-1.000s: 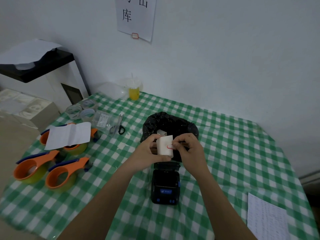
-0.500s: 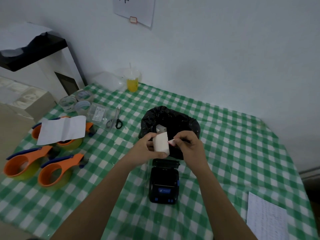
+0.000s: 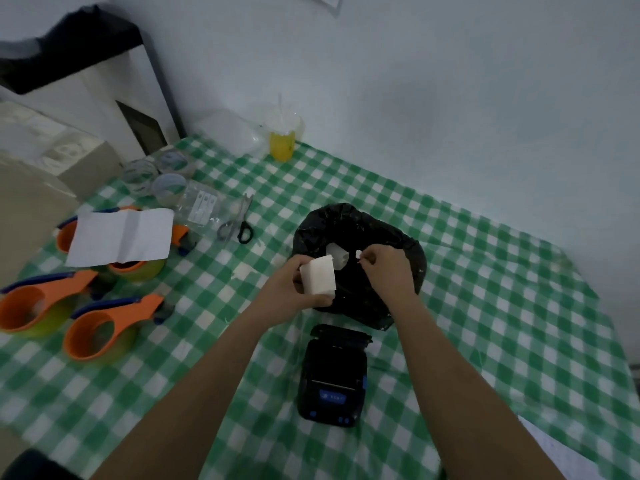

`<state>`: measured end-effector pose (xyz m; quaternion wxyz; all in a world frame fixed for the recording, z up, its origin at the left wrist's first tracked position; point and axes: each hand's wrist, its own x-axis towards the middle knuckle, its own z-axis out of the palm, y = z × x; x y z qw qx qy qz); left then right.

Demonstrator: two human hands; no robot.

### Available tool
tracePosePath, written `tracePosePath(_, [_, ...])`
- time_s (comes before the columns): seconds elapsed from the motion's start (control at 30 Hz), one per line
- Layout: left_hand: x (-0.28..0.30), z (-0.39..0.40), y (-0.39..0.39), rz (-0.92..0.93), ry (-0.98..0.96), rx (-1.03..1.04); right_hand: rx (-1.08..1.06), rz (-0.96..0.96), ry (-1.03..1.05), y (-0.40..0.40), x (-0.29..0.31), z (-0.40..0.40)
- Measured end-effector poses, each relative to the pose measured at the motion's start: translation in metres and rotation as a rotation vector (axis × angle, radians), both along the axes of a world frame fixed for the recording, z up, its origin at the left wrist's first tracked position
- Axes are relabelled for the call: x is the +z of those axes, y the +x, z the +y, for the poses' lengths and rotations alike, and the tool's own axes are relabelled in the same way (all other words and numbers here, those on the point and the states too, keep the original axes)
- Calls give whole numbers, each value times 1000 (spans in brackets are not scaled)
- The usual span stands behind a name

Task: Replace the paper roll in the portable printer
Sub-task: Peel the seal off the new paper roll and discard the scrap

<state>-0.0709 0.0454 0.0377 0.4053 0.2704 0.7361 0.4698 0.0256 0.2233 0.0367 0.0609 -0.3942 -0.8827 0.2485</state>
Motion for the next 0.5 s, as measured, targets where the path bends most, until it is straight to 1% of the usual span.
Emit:
tracePosePath(0.13, [-2, 6, -5, 21, 4, -2, 125, -275, 56, -22, -11, 8])
tracePosePath(0.2, [-2, 6, -6, 17, -4, -4, 170, -368, 69, -28, -11, 14])
tracePosePath(0.23, [-2, 6, -7, 14, -6, -5, 187, -385, 72, -29, -12, 17])
tracePosePath(0.37, [-3, 5, -6, 23, -7, -10, 216, -279, 42, -17, -16, 22])
tracePosePath(0.5, [1, 2, 2, 32, 7, -35, 56, -3, -13, 7, -3, 7])
